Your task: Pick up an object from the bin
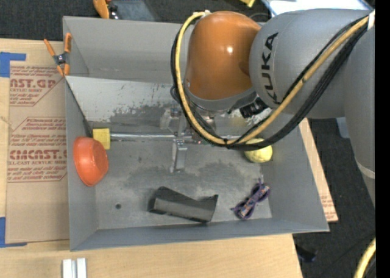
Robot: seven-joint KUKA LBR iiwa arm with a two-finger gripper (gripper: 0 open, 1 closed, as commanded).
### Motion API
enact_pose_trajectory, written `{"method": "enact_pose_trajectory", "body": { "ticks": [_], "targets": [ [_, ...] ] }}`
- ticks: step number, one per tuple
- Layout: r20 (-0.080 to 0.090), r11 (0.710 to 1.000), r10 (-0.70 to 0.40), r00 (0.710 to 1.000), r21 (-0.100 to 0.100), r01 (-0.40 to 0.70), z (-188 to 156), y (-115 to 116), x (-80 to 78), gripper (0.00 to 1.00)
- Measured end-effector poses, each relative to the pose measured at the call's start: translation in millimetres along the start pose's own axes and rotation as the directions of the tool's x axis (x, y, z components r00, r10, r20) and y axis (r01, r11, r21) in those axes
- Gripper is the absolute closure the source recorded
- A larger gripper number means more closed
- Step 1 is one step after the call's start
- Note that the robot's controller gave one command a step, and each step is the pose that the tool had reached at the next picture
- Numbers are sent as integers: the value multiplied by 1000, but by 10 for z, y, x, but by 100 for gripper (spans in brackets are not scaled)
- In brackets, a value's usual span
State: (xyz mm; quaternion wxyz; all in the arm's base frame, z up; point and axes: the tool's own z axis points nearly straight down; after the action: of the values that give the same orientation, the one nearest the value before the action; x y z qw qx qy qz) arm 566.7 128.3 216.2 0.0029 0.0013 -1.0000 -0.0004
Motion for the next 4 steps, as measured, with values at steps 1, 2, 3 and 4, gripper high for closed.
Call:
{"method": "enact_pose_trajectory", "body": {
  "ticks": [1,2,3,4],
  "targets": [
    [8,1000,2,1000,-1,-2,-45,-9,-17,0],
    [9,1000,-30,1000,-2,30,950,-201,456,0],
    [21,994,-113,993,-1,114,698,-242,869,0],
    [3,991,-135,991,1,135,965,-459,807,0]
  ]
}}
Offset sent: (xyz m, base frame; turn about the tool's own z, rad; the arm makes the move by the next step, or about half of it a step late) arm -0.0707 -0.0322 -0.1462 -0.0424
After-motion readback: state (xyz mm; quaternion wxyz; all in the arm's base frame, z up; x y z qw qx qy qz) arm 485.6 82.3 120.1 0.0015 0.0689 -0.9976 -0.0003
